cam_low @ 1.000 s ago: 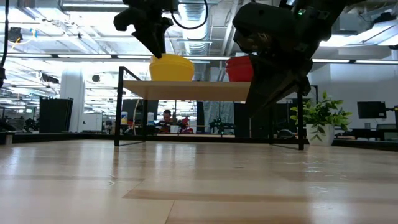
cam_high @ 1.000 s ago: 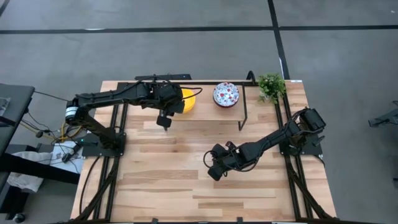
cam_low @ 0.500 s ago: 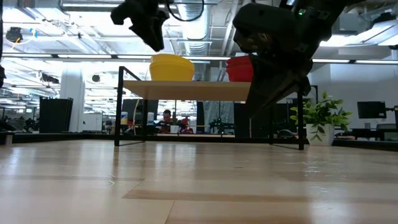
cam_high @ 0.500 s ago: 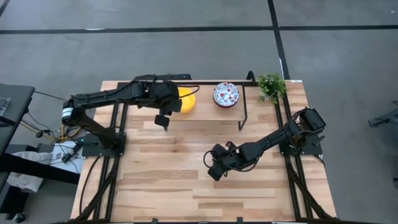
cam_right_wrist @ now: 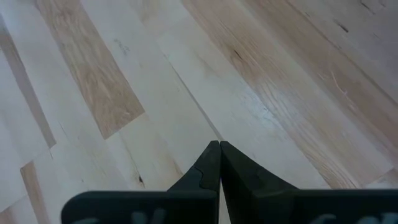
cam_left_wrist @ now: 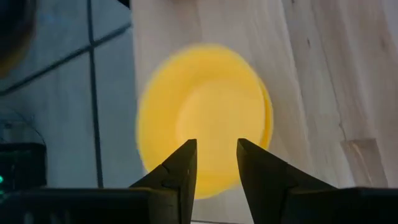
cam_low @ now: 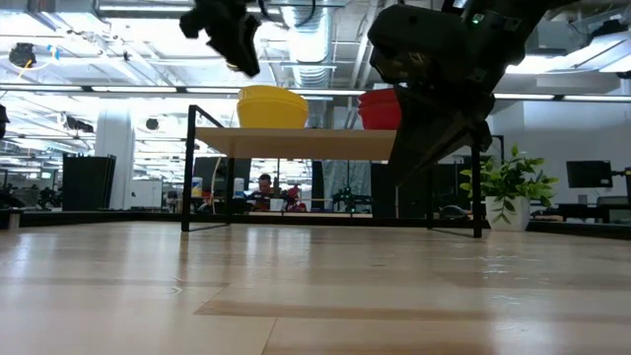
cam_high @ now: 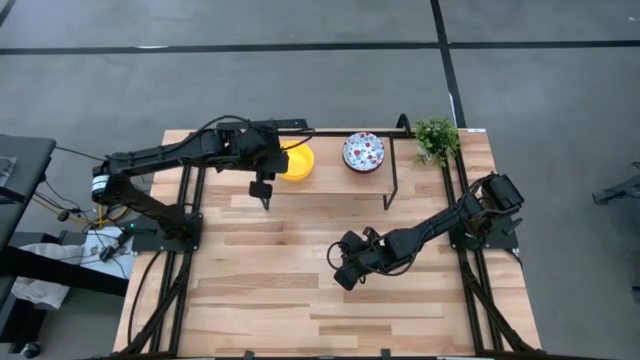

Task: Pick & Place Mini bowls
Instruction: Stack the yellow bowl on top of the yellow bowl on the shelf, then return to Home Position

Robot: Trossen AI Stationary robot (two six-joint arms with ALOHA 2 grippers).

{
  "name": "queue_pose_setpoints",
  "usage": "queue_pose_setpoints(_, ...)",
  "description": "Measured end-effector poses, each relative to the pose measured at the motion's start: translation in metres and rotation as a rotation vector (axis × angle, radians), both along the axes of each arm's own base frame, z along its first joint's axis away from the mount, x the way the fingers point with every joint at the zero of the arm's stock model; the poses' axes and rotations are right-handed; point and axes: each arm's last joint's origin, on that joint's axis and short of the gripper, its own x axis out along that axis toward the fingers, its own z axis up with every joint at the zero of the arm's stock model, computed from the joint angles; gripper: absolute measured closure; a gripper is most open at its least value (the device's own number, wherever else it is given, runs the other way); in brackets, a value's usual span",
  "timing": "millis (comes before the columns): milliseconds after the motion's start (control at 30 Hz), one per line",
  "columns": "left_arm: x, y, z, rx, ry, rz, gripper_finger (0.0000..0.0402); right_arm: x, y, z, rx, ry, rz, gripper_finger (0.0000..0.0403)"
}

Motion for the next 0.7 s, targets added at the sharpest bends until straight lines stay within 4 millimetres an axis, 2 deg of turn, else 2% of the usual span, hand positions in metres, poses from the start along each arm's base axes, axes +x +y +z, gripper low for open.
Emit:
queue_pose_setpoints(233, -0.002, 0.01, -0.026, -0.021, 0.055, 0.049, 0.0288, 0.001, 0.001, 0.0, 0.008, -0.01, -0.006, 0.0403)
queue_pose_setpoints(467, -0.002, 0.01, -0.025, -0.012, 0.039, 0.058, 0.0288, 0.001, 0.001, 0.0, 0.006, -0.009, -0.003, 0.0403)
queue_pose_setpoints(700, -0.009, 0.008, -0.009, 0.016, -0.07, 0.06, 0.0288, 0.001, 0.001, 0.001, 0.004, -0.009, 0.001, 0.0403)
